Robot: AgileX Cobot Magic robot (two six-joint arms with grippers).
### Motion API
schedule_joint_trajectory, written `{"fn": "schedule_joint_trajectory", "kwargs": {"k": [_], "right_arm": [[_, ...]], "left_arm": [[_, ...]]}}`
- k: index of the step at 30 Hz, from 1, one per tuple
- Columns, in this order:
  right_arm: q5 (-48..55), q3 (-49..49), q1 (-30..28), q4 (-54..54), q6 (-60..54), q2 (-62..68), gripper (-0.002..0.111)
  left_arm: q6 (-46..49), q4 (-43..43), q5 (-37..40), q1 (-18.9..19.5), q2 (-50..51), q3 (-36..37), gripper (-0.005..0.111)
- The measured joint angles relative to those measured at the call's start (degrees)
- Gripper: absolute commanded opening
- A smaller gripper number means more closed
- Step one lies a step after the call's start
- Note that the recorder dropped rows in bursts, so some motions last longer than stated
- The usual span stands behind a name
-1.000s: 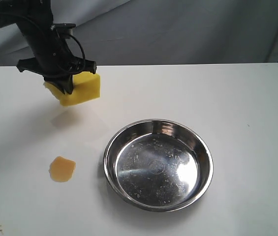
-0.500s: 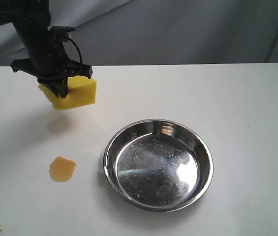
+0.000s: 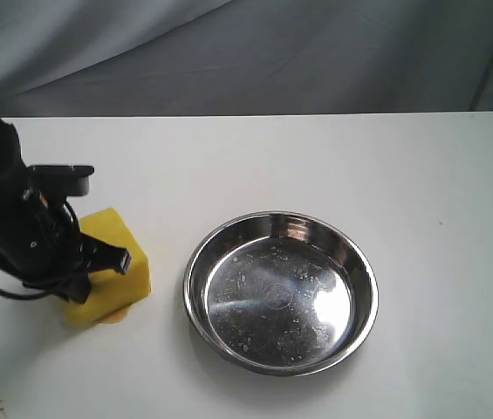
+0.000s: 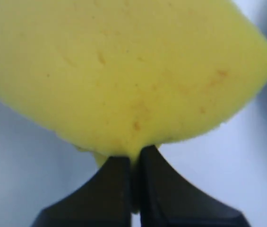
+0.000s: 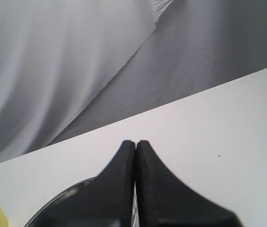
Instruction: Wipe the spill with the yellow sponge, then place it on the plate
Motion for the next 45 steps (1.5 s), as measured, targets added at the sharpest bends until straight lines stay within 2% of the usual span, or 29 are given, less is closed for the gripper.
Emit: {"fn": "schedule_joint_trajectory", "kwargs": {"k": [4,8,11,17,20,24,31,34,40,45], "right_arm": [[0.0,0.0,0.0,0.0,0.0,0.0,0.0],[0.0,0.0,0.0,0.0,0.0,0.0,0.0],[0.0,0.0,0.0,-0.11,0.0,0.0,0.0],[0.0,0.0,0.0,-0.11,0.0,0.0,0.0],[0.0,0.0,0.0,-0.11,0.0,0.0,0.0],[0.0,0.0,0.0,-0.11,0.0,0.0,0.0],[0.0,0.0,0.0,-0.11,0.0,0.0,0.0],[0.0,0.0,0.0,-0.11,0.0,0.0,0.0],[0.0,0.0,0.0,-0.11,0.0,0.0,0.0],[0.0,0.0,0.0,-0.11,0.0,0.0,0.0]], "left_arm": [[1.2,-2.68,-8.22,0.0,-0.73,9.13,0.0],[1.47,-3.23,-10.56,0.0,-1.23,12.48,0.0],[2.29,-3.62,-9.92,0.0,-3.4,13.33,0.0],[3.46,-5.59,-0.8,0.0,-9.21,14.07,0.0],[3.82,-5.59,-0.67,0.0,-9.3,14.07,0.001],[3.93,-5.59,-0.79,0.0,-9.3,14.07,0.014],[4.26,-5.59,-0.79,0.0,-9.3,14.07,0.048],[4.4,-5.59,-0.69,0.0,-9.3,14.07,0.058],[4.44,-5.59,-0.33,0.0,-9.3,14.07,0.062],[4.44,-5.59,2.6,0.0,-9.59,10.76,0.062]]}}
